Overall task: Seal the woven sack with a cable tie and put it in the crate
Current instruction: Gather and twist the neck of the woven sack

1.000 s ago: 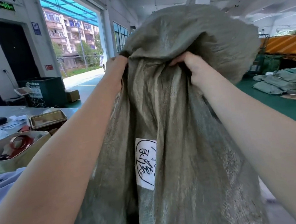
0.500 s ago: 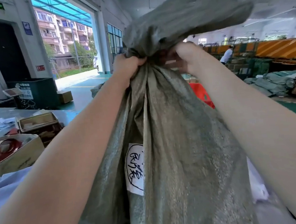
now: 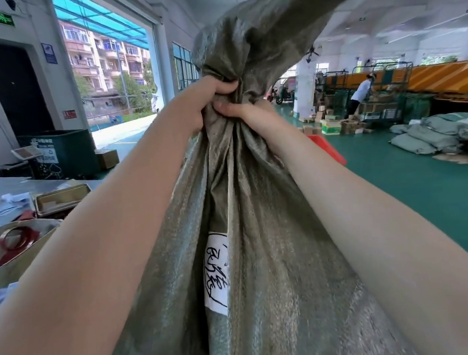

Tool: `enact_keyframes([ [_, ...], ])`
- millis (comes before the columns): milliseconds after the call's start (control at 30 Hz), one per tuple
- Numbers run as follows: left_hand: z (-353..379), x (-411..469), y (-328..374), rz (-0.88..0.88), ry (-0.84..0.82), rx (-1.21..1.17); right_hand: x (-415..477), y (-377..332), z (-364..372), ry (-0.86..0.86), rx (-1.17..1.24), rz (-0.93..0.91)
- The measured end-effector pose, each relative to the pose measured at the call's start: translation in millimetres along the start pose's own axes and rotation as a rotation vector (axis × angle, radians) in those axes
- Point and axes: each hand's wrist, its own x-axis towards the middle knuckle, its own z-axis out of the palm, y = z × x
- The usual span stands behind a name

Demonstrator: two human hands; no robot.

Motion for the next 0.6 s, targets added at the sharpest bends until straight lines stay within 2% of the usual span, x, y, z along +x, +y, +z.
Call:
enact_keyframes([
  [100,-5.3,-4.3,2.0,0.16,0.079,0.125,11.2,1.9,1.9,0.14,-0.033,0.022],
  [167,-17.7,-12.1,0.1,0.222,0.054,0.123,14.7,1.4,-1.0,0.148,-0.033,0.052],
  [233,-36.4,-17.0,-6.8,0.148,0.054,-0.007,14.0,-1.7,-5.3,0.146,0.0,0.059],
  [300,-54.8,-14.0,-20.7,0.012,0.253,-0.006,14.3,-2.6,-6.4,0.119,0.049,0.062],
  [333,-57.9,-14.5,-31.4,-0.073,0.328,0.095,14.5,-1.7,-4.3,0.091,0.06,0.073],
  [400,-55.9,-18.0,-55.0,-0.183,0.233,0.213,18.3,3.0,-0.4,0.073,0.054,0.1],
  [433,-50.1,-20.5,-61.8,-0.211,0.164,0.185,19.7,5.1,-0.3,0.069,0.051,0.115],
  [600,-29.7,-14.2,-72.4,-0.145,0.032,0.175,23.2,12.7,-1.2,-0.005,0.076,0.193],
])
